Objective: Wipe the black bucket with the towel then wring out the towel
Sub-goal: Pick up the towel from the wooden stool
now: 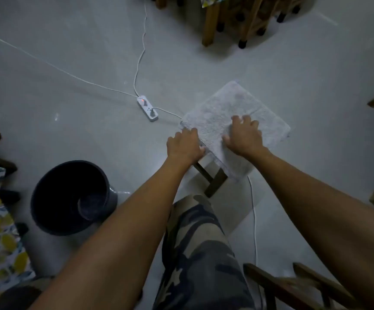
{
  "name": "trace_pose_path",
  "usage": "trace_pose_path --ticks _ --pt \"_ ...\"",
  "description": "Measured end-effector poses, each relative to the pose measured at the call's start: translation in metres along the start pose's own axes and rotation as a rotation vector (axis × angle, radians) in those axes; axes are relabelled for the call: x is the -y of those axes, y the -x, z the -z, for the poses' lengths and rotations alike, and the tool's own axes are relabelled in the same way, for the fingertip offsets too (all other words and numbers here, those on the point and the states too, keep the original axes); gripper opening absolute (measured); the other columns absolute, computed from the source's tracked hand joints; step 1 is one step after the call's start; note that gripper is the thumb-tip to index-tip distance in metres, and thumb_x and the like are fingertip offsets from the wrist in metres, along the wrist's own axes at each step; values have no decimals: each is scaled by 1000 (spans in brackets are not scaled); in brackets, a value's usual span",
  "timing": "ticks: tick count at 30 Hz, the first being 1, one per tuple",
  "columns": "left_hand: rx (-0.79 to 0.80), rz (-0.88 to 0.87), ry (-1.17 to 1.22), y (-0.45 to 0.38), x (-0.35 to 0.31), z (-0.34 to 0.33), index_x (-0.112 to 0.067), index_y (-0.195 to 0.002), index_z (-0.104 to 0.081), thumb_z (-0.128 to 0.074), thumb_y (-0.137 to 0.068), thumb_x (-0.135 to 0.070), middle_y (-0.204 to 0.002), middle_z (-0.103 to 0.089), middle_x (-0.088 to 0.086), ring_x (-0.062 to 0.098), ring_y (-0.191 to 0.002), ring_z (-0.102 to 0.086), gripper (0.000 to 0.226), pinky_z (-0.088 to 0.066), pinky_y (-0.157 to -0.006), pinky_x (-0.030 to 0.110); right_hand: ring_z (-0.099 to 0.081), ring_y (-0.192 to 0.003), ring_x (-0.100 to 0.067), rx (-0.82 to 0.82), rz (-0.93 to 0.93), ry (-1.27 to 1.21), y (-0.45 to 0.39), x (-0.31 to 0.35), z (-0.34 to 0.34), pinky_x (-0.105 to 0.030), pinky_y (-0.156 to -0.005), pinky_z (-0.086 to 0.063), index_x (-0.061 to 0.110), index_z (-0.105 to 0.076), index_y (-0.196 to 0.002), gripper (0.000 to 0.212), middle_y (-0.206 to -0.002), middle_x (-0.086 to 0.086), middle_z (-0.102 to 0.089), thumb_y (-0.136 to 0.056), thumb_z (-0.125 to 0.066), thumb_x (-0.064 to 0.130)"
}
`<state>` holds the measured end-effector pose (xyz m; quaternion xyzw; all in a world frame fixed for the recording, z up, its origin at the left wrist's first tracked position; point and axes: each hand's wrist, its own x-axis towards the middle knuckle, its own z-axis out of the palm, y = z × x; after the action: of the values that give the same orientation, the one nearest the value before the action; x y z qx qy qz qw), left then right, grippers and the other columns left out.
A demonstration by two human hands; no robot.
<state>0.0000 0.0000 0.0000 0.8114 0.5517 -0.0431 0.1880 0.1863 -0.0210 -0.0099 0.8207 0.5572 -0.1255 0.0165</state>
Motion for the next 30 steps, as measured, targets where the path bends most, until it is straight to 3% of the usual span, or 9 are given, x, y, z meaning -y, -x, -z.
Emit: trace_pose_path --ticks 2,4,9,15,18,22,30 --pt "17 19 -9 0 2 -2 -16 -132 -47 -56 -91 -56 -131 -56 13 33 -115 -56 59 -45 -88 44 -16 -149 -50 133 -82 -2 -5 -6 -3 -65 -111 -29 23 -10 -159 101 -167 -19 -8 -85 -62 67" --pt "13 36 -13 3 9 -7 -16 -136 -46 -54 -91 -56 -131 -56 13 33 -114 -57 61 -45 -87 44 -10 -151 -50 246 -83 -28 -9 -10 -9 -68 -114 -24 24 -7 -160 104 -169 -15 -2 -84 -59 72" --pt "29 59 -53 18 25 -17 -16 -131 -48 -56 -92 -56 -126 -57 12 31 -112 -58 57 -45 -85 42 -34 -137 -48 90 -1 -40 4 -6 -14 -62 -105 -41 21 -46 -141 64 -154 -16 -37 -91 -59 59" --pt "10 84 -32 48 39 -12 -16 -130 -50 -57 -91 -58 -126 -58 12 31 -112 -58 58 -47 -89 44 -55 -101 -35 -71 107 -85 32 13 -19 -41 -82 -48 15 -58 -109 15 -116 -16 -54 -99 -54 25" --pt "-6 112 -36 65 50 -3 -16 -133 -49 -56 -92 -59 -130 -57 11 31 -114 -58 59 -48 -91 44 -53 -88 -25 -66 193 -119 43 32 -16 -35 -74 -44 15 -57 -108 11 -105 -11 -56 -98 -55 20" --pt "-38 152 -55 93 68 13 -16 -135 -48 -55 -92 -59 -130 -56 11 31 -114 -57 61 -47 -89 43 -58 -84 -25 -134 281 -164 62 61 -13 -38 -73 -53 16 -55 -105 6 -98 -10 -61 -99 -53 15" --pt "-74 271 -79 164 112 33 -15 -135 -48 -53 -93 -59 -129 -56 11 31 -114 -57 61 -46 -87 43 -59 -83 -26 -100 387 -171 99 136 6 -43 -72 -55 12 -56 -108 11 -101 -9 -59 -97 -58 13"
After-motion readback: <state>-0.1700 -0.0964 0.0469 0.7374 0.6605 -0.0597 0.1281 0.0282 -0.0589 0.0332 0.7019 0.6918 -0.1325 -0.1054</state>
